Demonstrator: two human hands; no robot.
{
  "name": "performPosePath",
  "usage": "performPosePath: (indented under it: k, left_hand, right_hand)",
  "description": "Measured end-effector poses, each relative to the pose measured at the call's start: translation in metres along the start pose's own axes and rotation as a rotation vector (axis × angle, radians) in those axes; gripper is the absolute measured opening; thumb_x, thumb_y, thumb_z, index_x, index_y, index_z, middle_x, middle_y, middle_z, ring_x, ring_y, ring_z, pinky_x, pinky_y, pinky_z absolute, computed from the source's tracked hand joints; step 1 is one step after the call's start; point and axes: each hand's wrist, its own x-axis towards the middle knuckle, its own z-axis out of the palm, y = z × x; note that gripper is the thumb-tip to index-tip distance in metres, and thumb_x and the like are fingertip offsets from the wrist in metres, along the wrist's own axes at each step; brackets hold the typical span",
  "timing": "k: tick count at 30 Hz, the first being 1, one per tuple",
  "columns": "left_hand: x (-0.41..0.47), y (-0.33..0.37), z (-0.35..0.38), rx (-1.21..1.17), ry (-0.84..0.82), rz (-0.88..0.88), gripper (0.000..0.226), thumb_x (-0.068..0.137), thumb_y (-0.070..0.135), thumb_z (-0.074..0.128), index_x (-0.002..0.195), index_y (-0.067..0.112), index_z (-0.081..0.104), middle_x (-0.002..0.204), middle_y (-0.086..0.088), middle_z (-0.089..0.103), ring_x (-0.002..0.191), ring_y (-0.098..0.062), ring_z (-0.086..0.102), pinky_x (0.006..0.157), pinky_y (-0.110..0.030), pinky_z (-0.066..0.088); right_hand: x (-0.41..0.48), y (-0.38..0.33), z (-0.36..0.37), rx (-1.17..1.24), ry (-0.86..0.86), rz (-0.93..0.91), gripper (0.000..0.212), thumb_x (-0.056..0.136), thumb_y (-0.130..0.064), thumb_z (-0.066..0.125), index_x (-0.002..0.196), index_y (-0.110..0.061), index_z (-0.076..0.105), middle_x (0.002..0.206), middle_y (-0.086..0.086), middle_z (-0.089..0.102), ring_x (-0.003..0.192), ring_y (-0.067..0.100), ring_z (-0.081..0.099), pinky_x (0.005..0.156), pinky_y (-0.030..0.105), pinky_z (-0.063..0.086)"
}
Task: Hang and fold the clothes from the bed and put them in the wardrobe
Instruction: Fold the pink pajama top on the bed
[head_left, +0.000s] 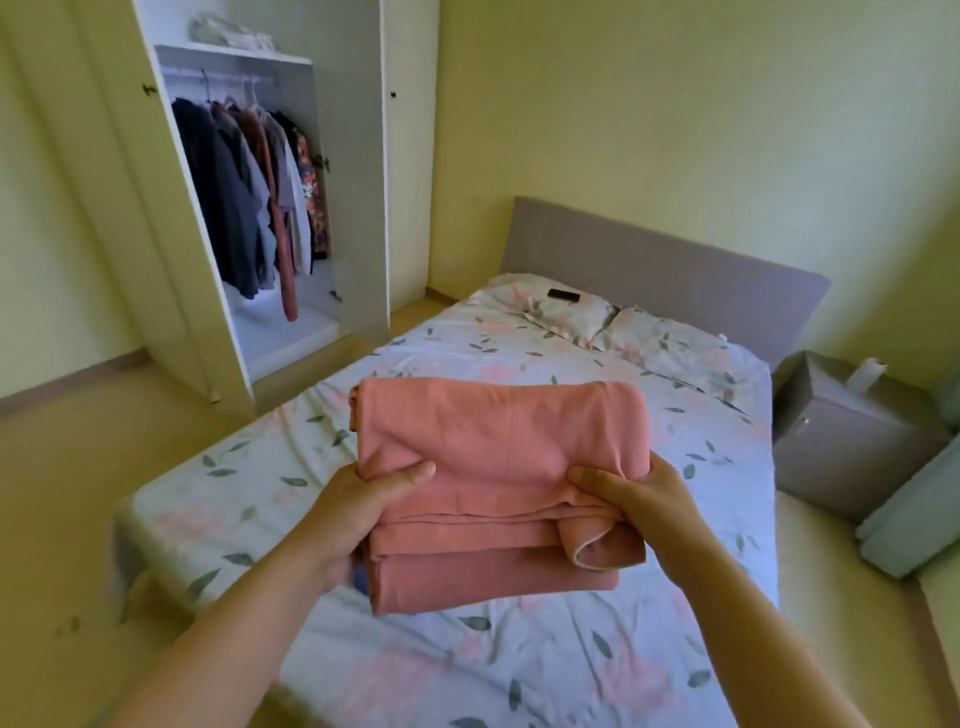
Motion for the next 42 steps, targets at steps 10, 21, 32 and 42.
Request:
performPosePath:
  k: [10, 21, 32, 42]
  left_hand:
    - [-0.053, -0.085, -0.122, -0.066, 0.327, -0.138, 0.052, 0.055, 0.026, 0.085, 0.103, 0.01, 0.071, 0.092, -0.01, 0.076, 0.083, -0.026, 0.074, 0.064, -0.032, 0.057]
    - [-0.059, -0.122, -0.167, -0.059, 0.524, -0.273, 0.037, 0.072, 0.018, 0.08, 0.105, 0.006, 0.071, 0.094, -0.012, 0.076, 0.084, -0.027, 0.074, 0.068, -0.031, 0.056]
    - [-0.076, -0.118, -0.287, -0.112, 0.759, -0.291, 0.034, 0.072, 0.019, 0.081, 0.103, 0.01, 0.069, 0.09, -0.007, 0.076, 0.081, -0.027, 0.073, 0.068, -0.033, 0.055]
    - [-0.078, -0.065, -0.448, -0.031, 0.817, -0.202, 0.036, 0.065, 0.022, 0.087, 0.097, 0.013, 0.072, 0.087, -0.002, 0.077, 0.081, -0.022, 0.073, 0.072, -0.034, 0.056]
  right_hand:
    - [-0.034, 0.071, 0.132, -0.053, -0.202, 0.188, 0.05, 0.058, -0.031, 0.094, 0.1, -0.022, 0.069, 0.087, -0.002, 0.077, 0.083, 0.017, 0.073, 0.081, 0.042, 0.059]
    - [-0.009, 0.129, 0.209, -0.065, -0.398, 0.364, 0.048, 0.058, -0.031, 0.093, 0.096, -0.017, 0.068, 0.081, -0.002, 0.076, 0.071, 0.012, 0.072, 0.057, 0.022, 0.055]
    - [-0.012, 0.111, 0.353, -0.227, -0.571, 0.345, 0.054, 0.065, -0.031, 0.09, 0.107, -0.008, 0.065, 0.097, 0.005, 0.071, 0.089, 0.021, 0.067, 0.082, 0.04, 0.056]
    - [-0.036, 0.063, 0.518, -0.194, -0.558, 0.335, 0.061, 0.062, -0.033, 0.092, 0.109, -0.008, 0.064, 0.095, 0.004, 0.07, 0.085, 0.018, 0.067, 0.071, 0.032, 0.054]
